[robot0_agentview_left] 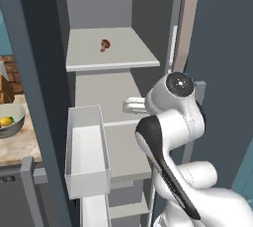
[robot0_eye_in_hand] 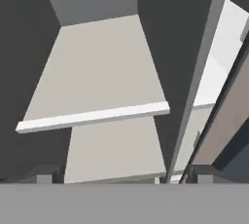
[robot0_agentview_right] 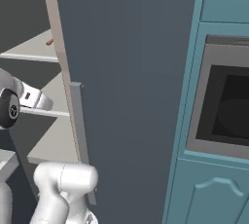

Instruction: Take the mango, lemon, and mushroom from the freezer and place them in the bowl on the counter.

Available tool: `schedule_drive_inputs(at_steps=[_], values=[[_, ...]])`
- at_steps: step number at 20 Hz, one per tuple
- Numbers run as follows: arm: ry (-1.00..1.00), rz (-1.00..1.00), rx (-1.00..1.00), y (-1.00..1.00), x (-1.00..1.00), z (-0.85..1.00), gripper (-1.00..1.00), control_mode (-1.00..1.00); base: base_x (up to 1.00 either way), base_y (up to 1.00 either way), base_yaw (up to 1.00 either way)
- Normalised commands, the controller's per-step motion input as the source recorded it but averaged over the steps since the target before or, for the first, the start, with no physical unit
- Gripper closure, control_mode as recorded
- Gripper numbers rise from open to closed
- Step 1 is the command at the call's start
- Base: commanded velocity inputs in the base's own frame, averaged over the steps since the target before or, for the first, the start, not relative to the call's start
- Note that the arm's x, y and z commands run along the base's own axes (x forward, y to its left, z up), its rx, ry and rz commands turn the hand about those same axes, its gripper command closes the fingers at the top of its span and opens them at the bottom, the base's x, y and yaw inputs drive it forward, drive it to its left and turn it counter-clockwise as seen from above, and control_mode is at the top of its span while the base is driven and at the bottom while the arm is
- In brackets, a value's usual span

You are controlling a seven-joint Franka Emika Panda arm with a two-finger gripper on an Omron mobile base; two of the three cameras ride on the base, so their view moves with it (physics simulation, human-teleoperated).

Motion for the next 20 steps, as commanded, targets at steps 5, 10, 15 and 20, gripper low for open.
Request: schedule_drive_inputs(at_steps=[5, 10, 15, 20], values=[[-0.22, 0.44, -0.02, 0.2, 0.35, 1.0, -1.0, -1.0, 0.0, 0.0, 0.0], [0.01, 0.15, -0.1, 0.31, 0.47, 1.0, -1.0, -1.0, 0.0, 0.0, 0.0], [0.01, 0.01, -0.05, 0.07, 0.62, 0.58, -1.0, -1.0, 0.0, 0.0, 0.0], [0.01, 0.0, 0.0, 0.13, 0.96, 0.14, -1.0, -1.0, 0.0, 0.0, 0.0]])
